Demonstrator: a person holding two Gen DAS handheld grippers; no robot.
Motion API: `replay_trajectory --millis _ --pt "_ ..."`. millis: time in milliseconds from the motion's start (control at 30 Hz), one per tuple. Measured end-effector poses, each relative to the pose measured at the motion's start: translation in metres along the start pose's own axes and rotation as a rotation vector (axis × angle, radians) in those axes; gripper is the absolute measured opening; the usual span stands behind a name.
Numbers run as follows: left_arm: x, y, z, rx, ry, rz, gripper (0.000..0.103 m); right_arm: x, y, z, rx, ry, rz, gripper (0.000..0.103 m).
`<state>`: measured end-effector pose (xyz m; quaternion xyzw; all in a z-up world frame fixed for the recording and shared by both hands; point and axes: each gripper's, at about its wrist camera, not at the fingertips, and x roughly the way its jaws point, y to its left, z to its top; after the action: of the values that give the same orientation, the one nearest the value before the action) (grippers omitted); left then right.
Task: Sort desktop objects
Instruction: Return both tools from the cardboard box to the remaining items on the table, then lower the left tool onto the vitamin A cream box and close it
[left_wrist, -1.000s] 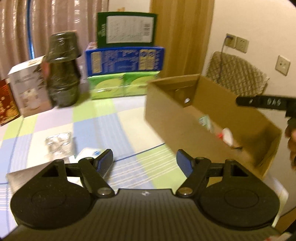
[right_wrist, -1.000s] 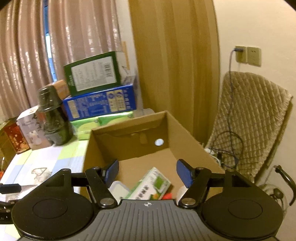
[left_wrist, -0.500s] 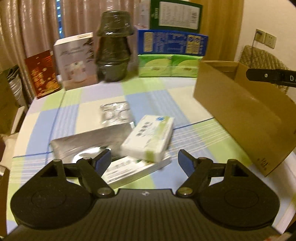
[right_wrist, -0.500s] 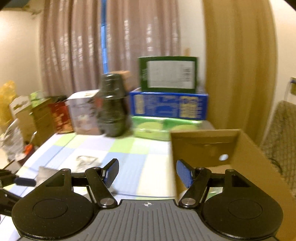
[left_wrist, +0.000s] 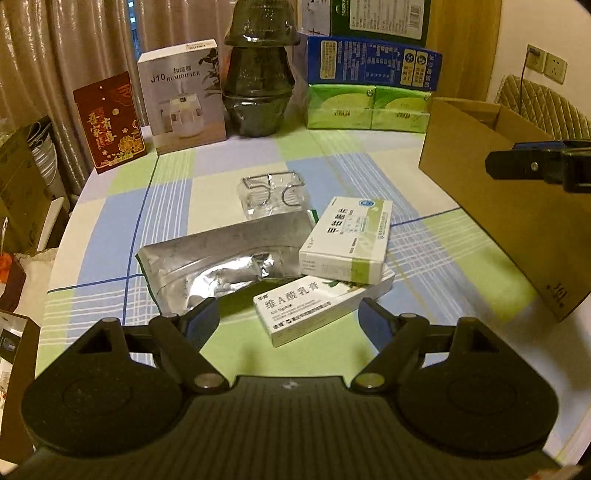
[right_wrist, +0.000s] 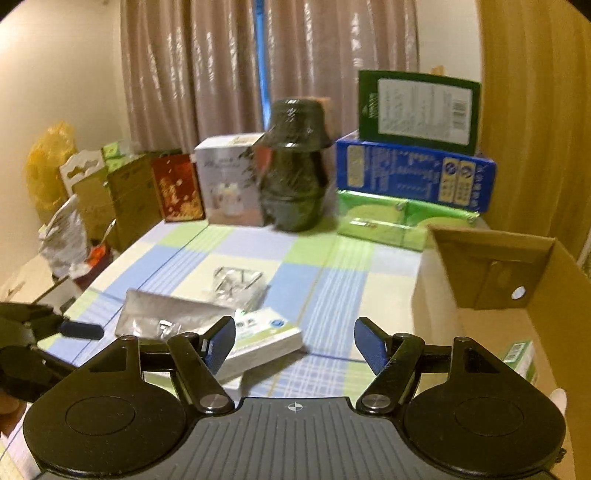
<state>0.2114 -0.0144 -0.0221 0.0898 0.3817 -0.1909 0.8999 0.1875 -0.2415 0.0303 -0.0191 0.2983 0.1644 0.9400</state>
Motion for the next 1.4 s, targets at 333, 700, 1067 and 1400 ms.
replay_trajectory --millis 333,700,1067,1400 --pt "0.029 0.006 -0.010 0.061 0.061 -0.031 0.079 0.023 0.012 -0.003 0.013 0.057 0.036 0.075" --pt "0.039 0.013 -0.011 0.107 0.052 -0.052 0.079 0.052 0.024 -0.011 -0.005 0.128 0.070 0.076" --pt "0.054 0.013 -0.008 0.125 0.047 -0.108 0.079 0.056 0.020 -0.012 -0.003 0.145 0.051 0.076" --pt "0.074 0.005 -0.005 0.175 0.058 -0.126 0.078 0.056 0.008 -0.013 0.005 0.148 0.031 0.076"
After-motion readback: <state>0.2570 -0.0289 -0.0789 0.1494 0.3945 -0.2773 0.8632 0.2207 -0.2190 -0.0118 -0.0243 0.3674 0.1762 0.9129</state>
